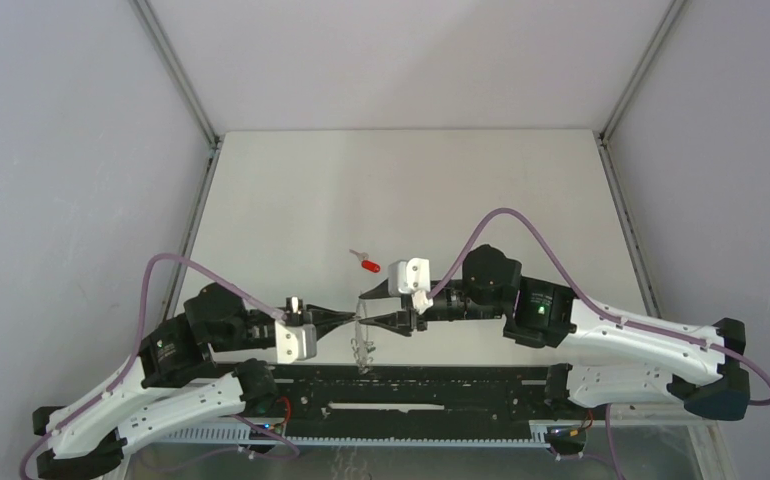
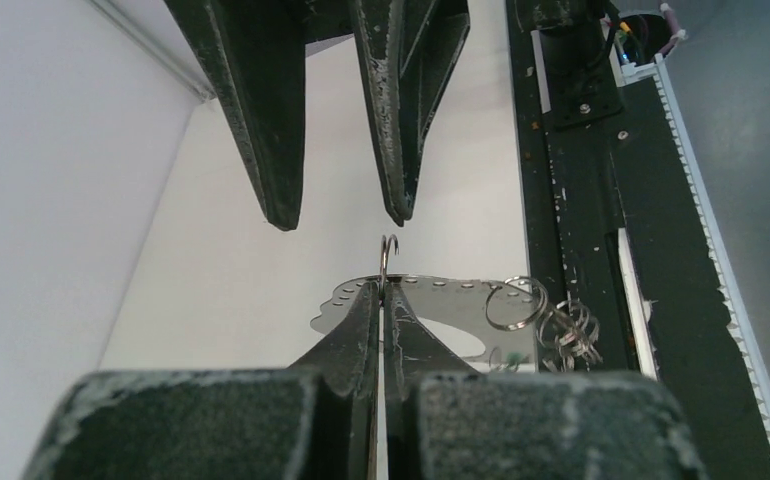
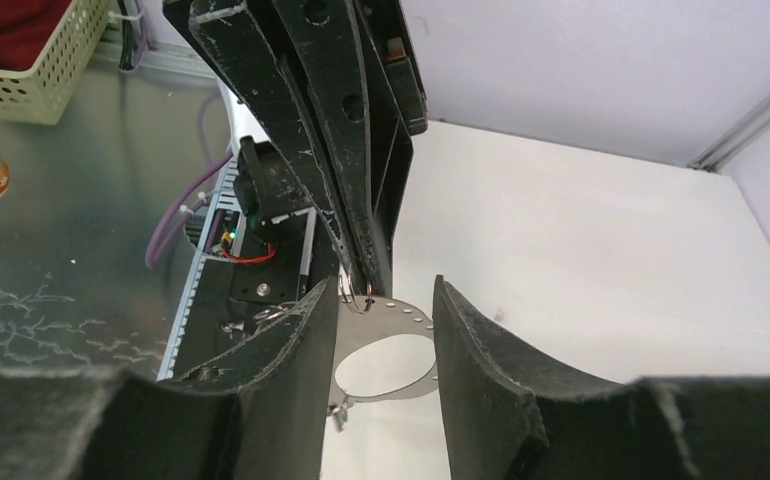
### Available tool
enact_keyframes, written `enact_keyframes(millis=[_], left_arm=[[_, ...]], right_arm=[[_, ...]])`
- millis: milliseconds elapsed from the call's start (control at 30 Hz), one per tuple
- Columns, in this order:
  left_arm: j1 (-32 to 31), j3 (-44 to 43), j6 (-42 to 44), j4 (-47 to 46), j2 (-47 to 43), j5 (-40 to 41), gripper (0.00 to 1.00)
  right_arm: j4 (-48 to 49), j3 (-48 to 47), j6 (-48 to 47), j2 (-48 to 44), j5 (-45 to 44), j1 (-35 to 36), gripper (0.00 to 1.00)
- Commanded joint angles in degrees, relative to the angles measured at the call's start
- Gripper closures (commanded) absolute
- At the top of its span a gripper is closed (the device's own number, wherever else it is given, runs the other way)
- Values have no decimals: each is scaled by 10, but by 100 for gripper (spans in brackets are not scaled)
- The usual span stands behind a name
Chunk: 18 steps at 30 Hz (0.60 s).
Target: Put the keys on the keyring
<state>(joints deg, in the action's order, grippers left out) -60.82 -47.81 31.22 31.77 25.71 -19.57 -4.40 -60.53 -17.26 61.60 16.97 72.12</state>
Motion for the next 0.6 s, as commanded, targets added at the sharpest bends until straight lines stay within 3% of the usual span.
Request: enact_keyframes(millis=[0,267,567], left_arm=[[-3,-28,-22,-36,2,-21,100],[-3,-28,-31,-38,-1,-16,100],[-2,-25,-38,-51,-2,-27,100]], right_arm=[[2,-28,-15,2,26,5,53],[-32,-39,-14,8,83,3,52],[-22,-40,-15,19,49,3,53]])
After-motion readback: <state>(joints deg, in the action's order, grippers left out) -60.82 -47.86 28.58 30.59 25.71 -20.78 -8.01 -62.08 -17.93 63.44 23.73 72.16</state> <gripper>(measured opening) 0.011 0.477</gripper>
